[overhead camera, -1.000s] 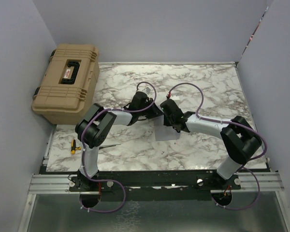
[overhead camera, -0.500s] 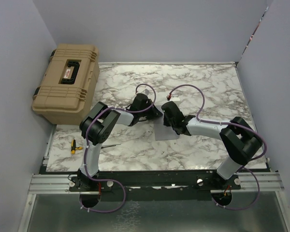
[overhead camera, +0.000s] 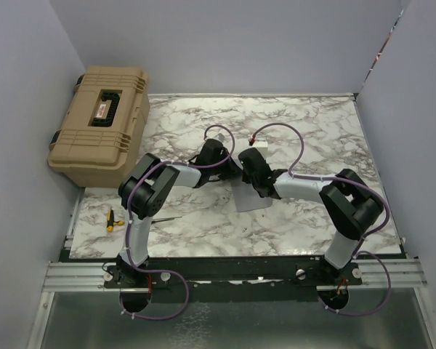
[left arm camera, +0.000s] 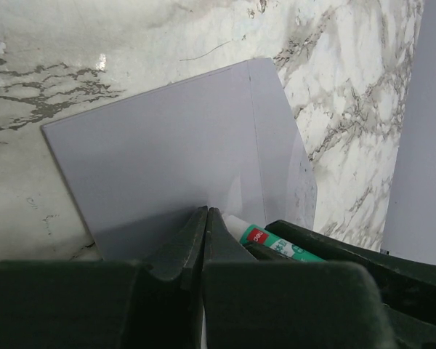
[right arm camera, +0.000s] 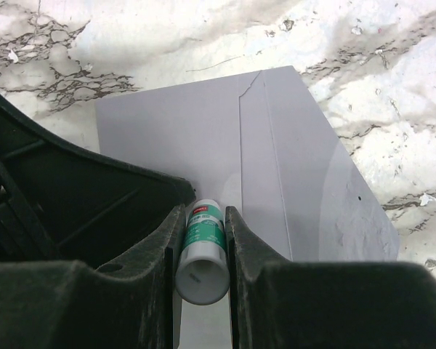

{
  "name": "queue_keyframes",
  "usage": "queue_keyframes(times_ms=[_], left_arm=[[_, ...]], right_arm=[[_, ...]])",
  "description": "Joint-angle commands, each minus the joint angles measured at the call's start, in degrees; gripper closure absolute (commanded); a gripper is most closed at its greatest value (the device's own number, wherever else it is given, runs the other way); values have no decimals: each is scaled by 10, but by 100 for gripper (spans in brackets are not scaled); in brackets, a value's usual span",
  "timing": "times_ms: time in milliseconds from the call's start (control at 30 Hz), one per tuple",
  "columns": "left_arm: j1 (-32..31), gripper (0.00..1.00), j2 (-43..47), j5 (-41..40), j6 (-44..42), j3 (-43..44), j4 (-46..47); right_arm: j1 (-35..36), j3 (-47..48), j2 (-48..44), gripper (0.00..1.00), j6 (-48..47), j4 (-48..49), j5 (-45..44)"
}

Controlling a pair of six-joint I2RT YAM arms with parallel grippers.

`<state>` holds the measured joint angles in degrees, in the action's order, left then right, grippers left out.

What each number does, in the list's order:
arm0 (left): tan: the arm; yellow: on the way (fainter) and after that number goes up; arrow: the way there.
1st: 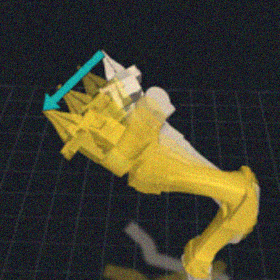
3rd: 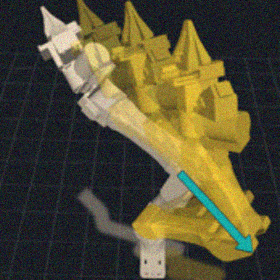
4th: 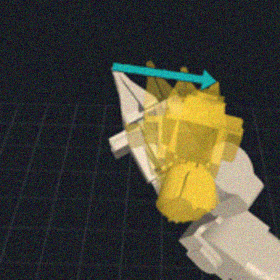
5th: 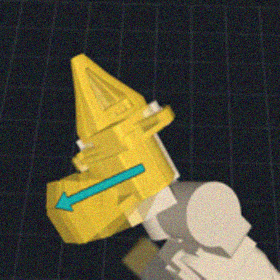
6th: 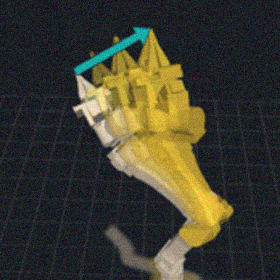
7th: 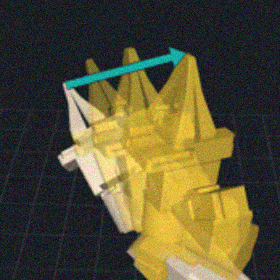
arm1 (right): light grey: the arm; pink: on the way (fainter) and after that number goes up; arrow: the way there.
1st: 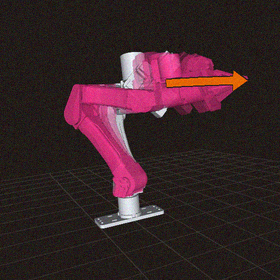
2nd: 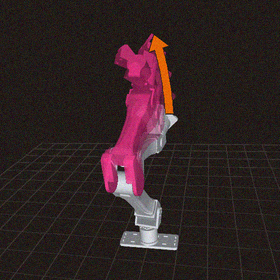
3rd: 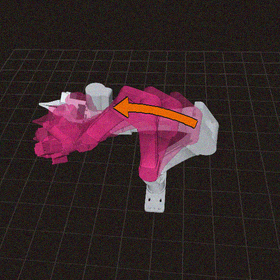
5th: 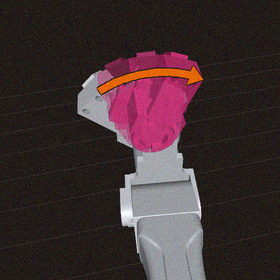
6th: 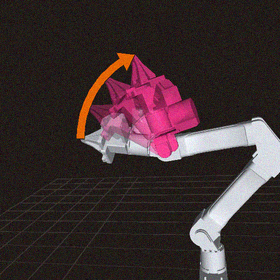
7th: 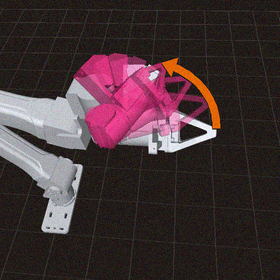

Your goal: Place the letter into the envelope and seal it

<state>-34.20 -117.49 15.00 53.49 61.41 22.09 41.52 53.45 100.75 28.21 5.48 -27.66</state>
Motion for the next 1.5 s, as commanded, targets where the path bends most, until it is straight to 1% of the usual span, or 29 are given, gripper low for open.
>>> queue_keyframes(times_ms=[0, 267, 500, 633, 733, 900, 1000, 1067, 1167, 1367, 1467], left_arm=[[7, 100, -28, -40, -26, -15, -109], [8, 100, -39, -84, 13, -25, -108], [8, 100, -43, -95, 26, -30, -102], [8, 100, -44, -93, 23, -31, -102], [8, 100, -45, -88, 20, -32, -102], [8, 100, -47, -76, 11, -29, -103], [8, 100, -48, -75, 10, -29, -105], [8, 100, -48, -74, 9, -29, -106], [8, 100, -48, -76, 10, -28, -107], [9, 100, -53, -83, 14, -25, -107], [9, 100, -57, -85, 16, -22, -108]], right_arm=[[-4, -4, 8, 99, 33, -82, 6], [4, -61, -65, 99, 32, -124, 71], [5, -83, -87, 99, 21, -139, 114], [5, -89, -85, 99, 30, -138, 96], [1, -91, -64, 99, 33, -98, 59], [-7, -52, -3, 99, 27, -42, 23], [-9, -25, 17, 99, 39, -43, 9], [-10, -12, 15, 99, 50, -52, 10], [-9, -8, 0, 99, 64, -98, 2], [-6, -42, -63, 99, 64, -135, 16], [-5, -70, -77, 99, 65, -121, 41]])
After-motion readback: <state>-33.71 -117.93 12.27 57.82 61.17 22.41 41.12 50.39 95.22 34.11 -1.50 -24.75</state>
